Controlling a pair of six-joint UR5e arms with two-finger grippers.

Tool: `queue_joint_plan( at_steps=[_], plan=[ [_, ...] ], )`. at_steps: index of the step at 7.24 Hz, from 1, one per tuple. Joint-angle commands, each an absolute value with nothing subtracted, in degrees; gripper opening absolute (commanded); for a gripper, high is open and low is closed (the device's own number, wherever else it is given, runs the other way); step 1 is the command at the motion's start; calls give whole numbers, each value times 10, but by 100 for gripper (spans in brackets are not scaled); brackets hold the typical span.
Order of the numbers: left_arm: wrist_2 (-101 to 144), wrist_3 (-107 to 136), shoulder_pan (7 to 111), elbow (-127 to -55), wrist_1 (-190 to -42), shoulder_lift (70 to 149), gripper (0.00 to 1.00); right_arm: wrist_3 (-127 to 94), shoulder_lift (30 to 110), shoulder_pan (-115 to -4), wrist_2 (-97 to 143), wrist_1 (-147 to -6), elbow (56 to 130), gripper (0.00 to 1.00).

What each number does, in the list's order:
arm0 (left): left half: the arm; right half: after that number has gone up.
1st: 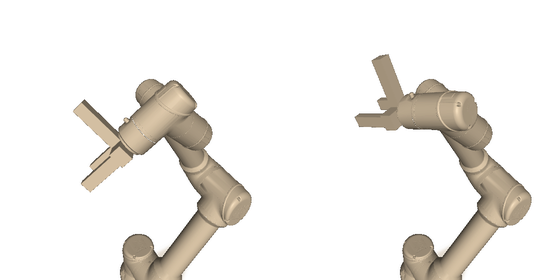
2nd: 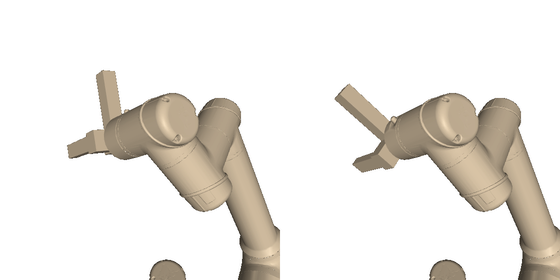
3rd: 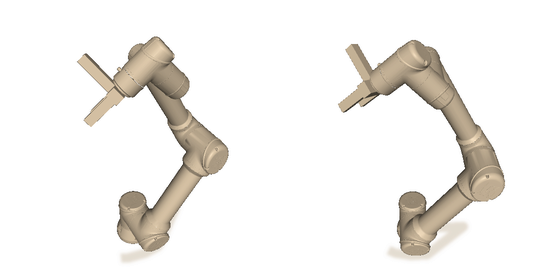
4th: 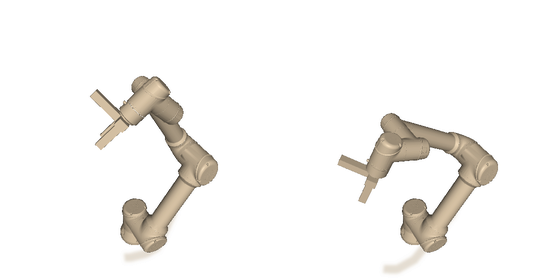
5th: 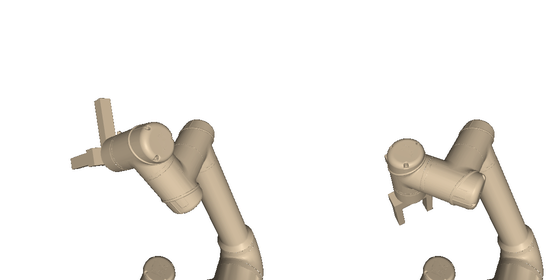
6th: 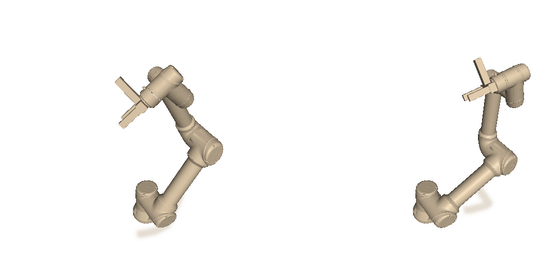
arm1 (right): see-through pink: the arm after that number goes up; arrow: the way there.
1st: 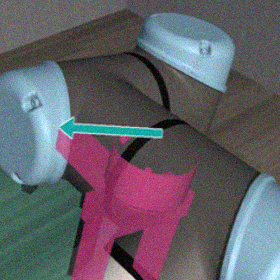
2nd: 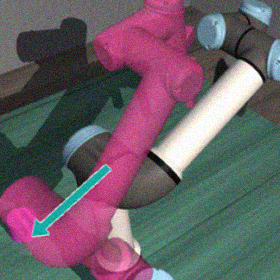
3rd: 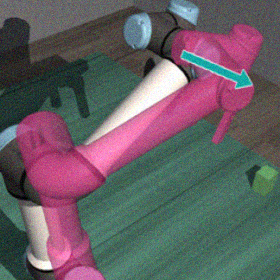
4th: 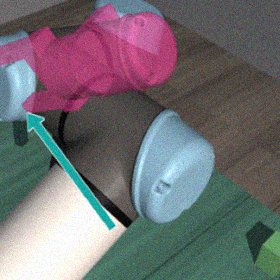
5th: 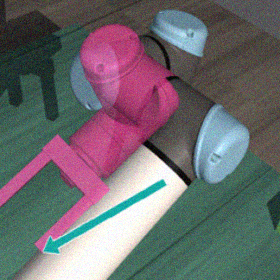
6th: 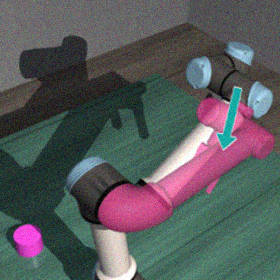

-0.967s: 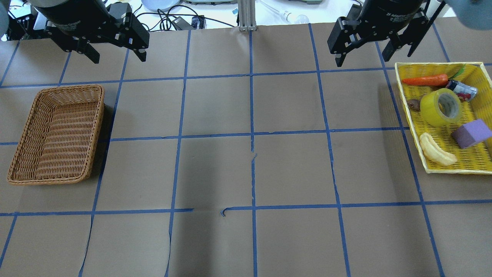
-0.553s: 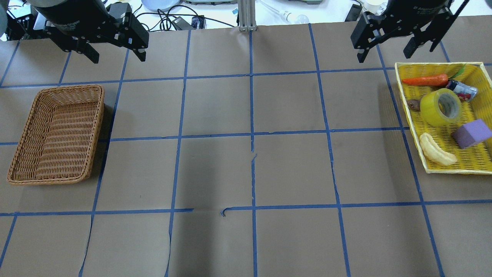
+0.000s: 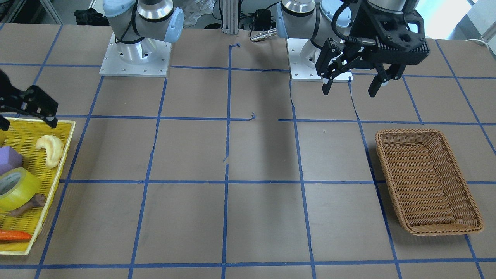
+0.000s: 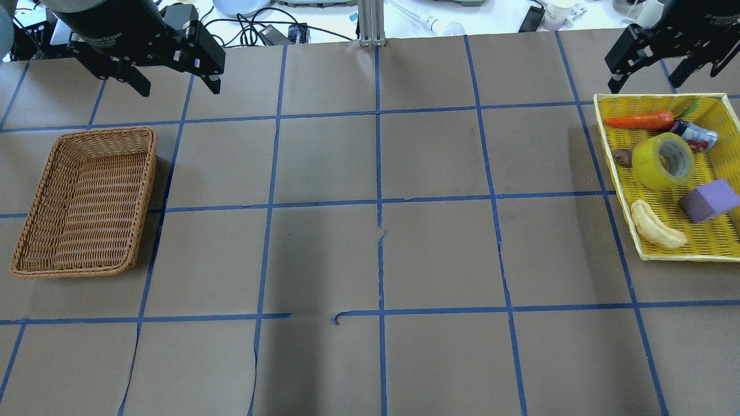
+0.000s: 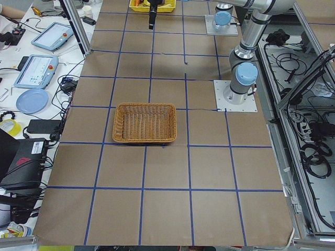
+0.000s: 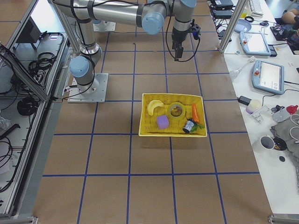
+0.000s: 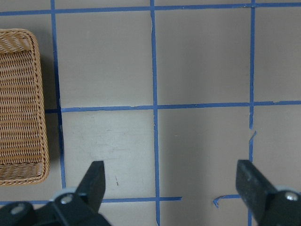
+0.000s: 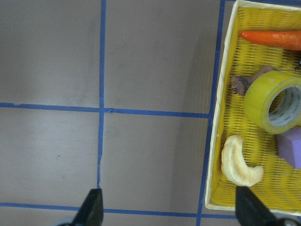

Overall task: Transfer tape with both arms
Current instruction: 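Move the right gripper over the yellow crate and lower onto the yellow tape roll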

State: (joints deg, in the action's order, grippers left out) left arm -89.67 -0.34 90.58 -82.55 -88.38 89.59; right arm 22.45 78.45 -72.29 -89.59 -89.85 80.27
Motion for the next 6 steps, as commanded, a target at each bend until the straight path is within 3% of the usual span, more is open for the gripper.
queue_joint_plan(
  at_steps=[1,4,6],
  plan=[
    [-897,-4,905,-830,-883,893,100,272,723,-678,-850,-960,816,100],
    [-897,-4,905,-831,-883,894,100,355,684,-614,-831,-1079,893,100],
    [-897,-4,904,-831,-882,893,100,357,677,-614,-810,-1092,901,100]
  ],
)
